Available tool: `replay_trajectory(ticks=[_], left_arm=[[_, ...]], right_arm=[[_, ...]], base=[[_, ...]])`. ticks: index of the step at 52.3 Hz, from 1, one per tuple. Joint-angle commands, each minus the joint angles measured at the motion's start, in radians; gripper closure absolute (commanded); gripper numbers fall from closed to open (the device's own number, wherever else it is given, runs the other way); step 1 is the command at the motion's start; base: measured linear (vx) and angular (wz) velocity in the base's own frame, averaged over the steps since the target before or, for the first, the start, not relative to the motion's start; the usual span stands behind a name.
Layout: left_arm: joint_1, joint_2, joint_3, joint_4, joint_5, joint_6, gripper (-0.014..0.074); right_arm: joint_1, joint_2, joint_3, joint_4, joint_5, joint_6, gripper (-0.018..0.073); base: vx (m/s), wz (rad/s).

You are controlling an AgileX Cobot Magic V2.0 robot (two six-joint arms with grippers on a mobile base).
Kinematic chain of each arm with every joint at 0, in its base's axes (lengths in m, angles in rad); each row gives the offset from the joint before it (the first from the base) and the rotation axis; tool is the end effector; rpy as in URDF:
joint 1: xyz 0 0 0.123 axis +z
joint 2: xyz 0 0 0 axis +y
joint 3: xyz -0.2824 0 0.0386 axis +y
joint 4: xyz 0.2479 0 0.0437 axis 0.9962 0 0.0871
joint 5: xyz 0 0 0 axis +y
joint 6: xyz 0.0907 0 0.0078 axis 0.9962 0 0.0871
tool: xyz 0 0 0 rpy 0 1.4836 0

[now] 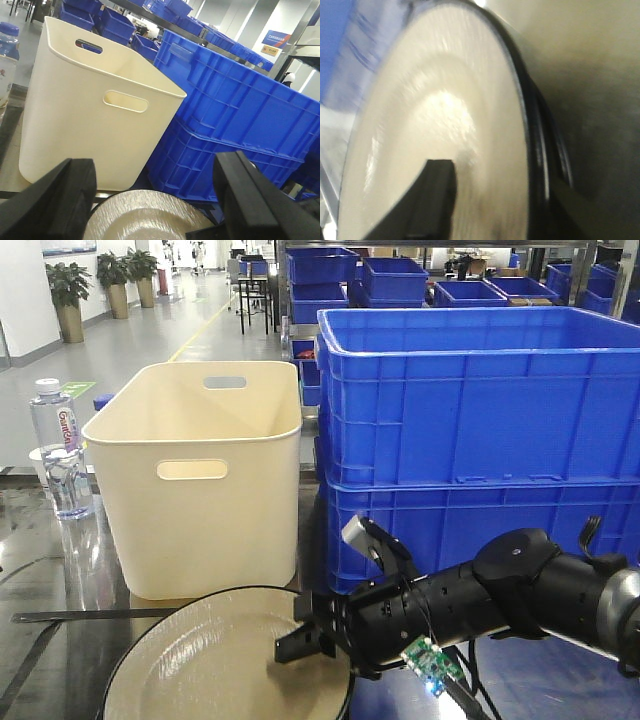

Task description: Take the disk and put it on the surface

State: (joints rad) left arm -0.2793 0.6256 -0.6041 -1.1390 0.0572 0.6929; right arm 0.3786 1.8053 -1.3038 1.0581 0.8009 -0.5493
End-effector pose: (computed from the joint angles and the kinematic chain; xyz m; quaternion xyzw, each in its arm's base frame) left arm 0.1268 -0.0414 0.3618 -0.0387 0.6911 -0.2726 0.6682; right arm 0.3381 0.1959 0.2530 -0.1283 0.8859 0.4043 0.1878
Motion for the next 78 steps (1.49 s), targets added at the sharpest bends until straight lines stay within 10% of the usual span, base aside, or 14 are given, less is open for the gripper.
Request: replay_trajectory(ticks=[1,22,71,78], left_arm=[[0.001,0.0,-0.032,-0.008,-0.037,0.001,0.0011],[0.001,0.0,-0.032,-0.008,-0.034,0.001,0.0011],[0.001,0.0,-0.032,-0.005,-0.044,0.001,0.0012],[0.001,-0.005,-0.031,0.297,-0.047,-0.137,0.0045]], right_arm=[[-0.022,-0.077,-0.035,-0.083,-0.013,-0.025,0.0102],[-0.032,-0.248,-0.035,-0.478,-0.119,0.083,0.005],[-0.032,-0.351,-0.035,-0.478,-0.11,0.085,0.005],[-0.032,-0.351,-0.035,-0.478,-0.11,0.085,0.005]], base=[[0.0,0.0],[0.0,0.0],[0.0,0.0],[0.0,0.0]])
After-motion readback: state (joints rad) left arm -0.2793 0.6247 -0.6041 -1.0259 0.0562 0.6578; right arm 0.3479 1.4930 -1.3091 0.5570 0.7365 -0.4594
